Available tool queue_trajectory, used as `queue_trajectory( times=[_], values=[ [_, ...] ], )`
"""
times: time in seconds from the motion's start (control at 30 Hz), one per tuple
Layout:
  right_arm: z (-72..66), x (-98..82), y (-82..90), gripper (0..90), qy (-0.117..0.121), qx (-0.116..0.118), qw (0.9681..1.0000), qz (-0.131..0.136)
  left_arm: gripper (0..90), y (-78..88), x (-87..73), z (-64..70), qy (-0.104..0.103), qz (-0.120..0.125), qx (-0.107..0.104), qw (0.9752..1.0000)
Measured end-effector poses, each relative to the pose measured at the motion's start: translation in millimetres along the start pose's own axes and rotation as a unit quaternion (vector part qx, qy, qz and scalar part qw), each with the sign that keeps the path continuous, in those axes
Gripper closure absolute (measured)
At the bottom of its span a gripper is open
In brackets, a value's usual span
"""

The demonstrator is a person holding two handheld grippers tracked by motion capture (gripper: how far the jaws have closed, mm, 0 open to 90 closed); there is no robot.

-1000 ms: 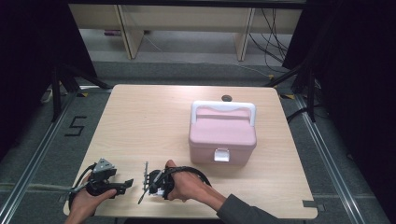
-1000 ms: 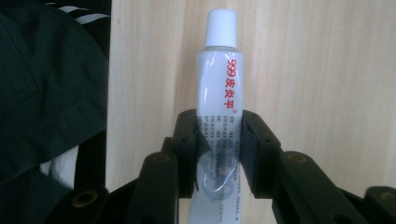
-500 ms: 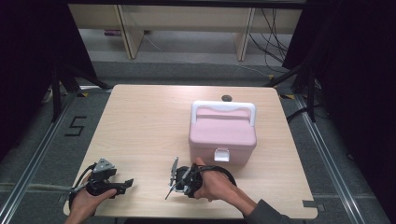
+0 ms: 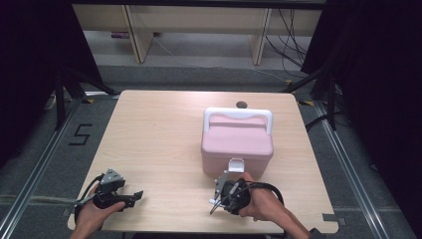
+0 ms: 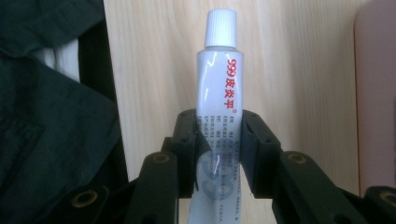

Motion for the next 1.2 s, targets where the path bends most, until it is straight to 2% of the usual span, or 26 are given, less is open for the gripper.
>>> queue_trajectory(
  times=[0.03, 0.07, 0.1, 0.13, 0.17, 0.27, 0.33, 0.37, 0.4, 0.47, 0.5, 0.53, 0.57, 0.6, 0.7, 0.77, 0.8, 0.83, 0.87, 0.93, 0.97, 1.0, 1.1, 1.2],
  values=[
    [0.5, -4.7, 0.8, 70.1, 0.001, -0.001, 1.0, 0.0, 16.1, 0.1, 0.2, 0.1, 0.0, -0.001, 0.0, 1.0],
    [-1.6, -9.0, 2.0, 70.1, -0.017, -0.003, 0.9998, -0.004, 16.1, -0.1, 0.1, 0.7, 0.002, 0.002, 0.0, 1.0],
    [-1.7, -12.7, 2.4, 70.2, -0.015, -0.002, 0.9999, -0.002, 16.1, -0.3, 0.0, 1.0, 0.001, 0.003, 0.0, 1.0],
    [-4.4, -16.5, 3.9, 70.1, -0.033, -0.002, 0.9994, -0.01, 16.1, 0.0, 0.0, 0.8, 0.0, -0.001, 0.0, 1.0],
    [-5.0, -24.8, 5.3, 70.1, -0.041, -0.005, 0.9991, -0.009, 16.1, -0.2, 0.0, 0.9, 0.001, 0.0, 0.0, 1.0],
    [-3.8, -33.2, 6.7, 70.2, -0.033, -0.005, 0.9994, -0.01, 16.1, 0.0, 0.3, 1.0, 0.0, 0.001, 0.0, 1.0],
    [-6.9, -46.2, 9.5, 70.1, -0.062, -0.007, 0.9979, -0.017, 16.1, 0.0, 0.0, 1.4, -0.001, 0.001, 0.001, 1.0],
    [-6.9, -46.2, 9.5, 70.1, -0.062, -0.007, 0.9979, -0.017, 16.1, 0.1, 0.3, 1.3, -0.002, 0.001, 0.001, 1.0],
    [-6.2, -56.3, 10.1, 70.1, -0.068, -0.01, 0.9975, -0.019, 16.1, 0.1, 0.6, 1.6, -0.003, 0.001, 0.001, 1.0],
    [-5.6, -61.2, 10.5, 70.1, -0.065, -0.01, 0.9976, -0.021, 16.1, -0.1, 0.2, 2.0, -0.003, 0.0, 0.001, 1.0],
    [-6.5, -66.4, 11.1, 70.1, -0.075, -0.01, 0.9969, -0.022, 16.1, -0.4, -0.1, 2.0, -0.002, 0.0, 0.0, 1.0],
    [-5.9, -71.5, 11.4, 70.1, -0.074, -0.01, 0.9969, -0.024, 16.1, -0.8, -0.2, 2.0, -0.002, 0.002, 0.002, 1.0],
    [-6.4, -75.9, 12.1, 70.1, -0.083, -0.009, 0.9963, -0.023, 16.1, -0.3, 0.3, 1.8, -0.002, -0.001, 0.001, 1.0],
    [-6.4, -86.0, 14.2, 70.1, -0.103, -0.01, 0.9943, -0.025, 16.1, -0.4, 0.3, 2.2, -0.002, 0.0, 0.0, 1.0],
    [-4.5, -95.7, 16.3, 70.1, -0.11, -0.011, 0.9935, -0.026, 16.1, -1.3, 0.0, 2.5, -0.004, 0.002, 0.002, 1.0],
    [0.5, -106.1, 17.6, 70.1, -0.103, -0.017, 0.9943, -0.024, 16.1, -1.3, 0.3, 2.6, -0.004, 0.002, 0.003, 1.0],
    [2.3, -115.2, 18.5, 70.1, -0.123, -0.019, 0.9919, -0.028, 16.1, -1.2, 0.3, 2.7, -0.005, 0.002, 0.002, 1.0],
    [2.3, -115.2, 18.5, 70.1, -0.123, -0.019, 0.9919, -0.028, 16.1, -1.2, 0.1, 2.8, -0.005, 0.002, 0.002, 1.0],
    [4.9, -123.8, 18.5, 70.1, -0.134, -0.022, 0.9902, -0.033, 16.1, -1.1, -0.1, 2.8, -0.005, 0.002, 0.004, 1.0],
    [7.3, -128.2, 18.1, 70.1, -0.133, -0.026, 0.9903, -0.032, 16.1, -0.9, 0.1, 2.7, -0.002, 0.001, 0.003, 1.0],
    [8.5, -132.3, 19.0, 70.1, -0.148, -0.023, 0.9881, -0.036, 16.1, -0.9, 0.2, 2.7, -0.003, 0.002, 0.004, 1.0],
    [9.9, -139.7, 18.1, 70.1, -0.165, -0.033, 0.9852, -0.032, 16.1, -1.2, 0.2, 2.8, -0.006, 0.004, 0.005, 1.0],
    [12.8, -146.4, 17.6, 70.1, -0.167, -0.033, 0.9849, -0.035, 16.1, -1.5, 0.0, 3.2, -0.003, 0.002, 0.004, 1.0],
    [15.6, -153.9, 15.2, 70.1, -0.174, -0.032, 0.9835, -0.04, 16.1, -1.5, 0.1, 3.3, -0.009, 0.004, 0.005, 0.9999]
  ],
)
Point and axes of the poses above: each handheld gripper's, and its own axes: y roughly backward along the jaws, x roughly out of its top, z roughly to its right, the point moved 1 cm from there along -y, roughly forward along the jaws, and after that the axes turned 10 degrees about y, right-handed, at the moved point
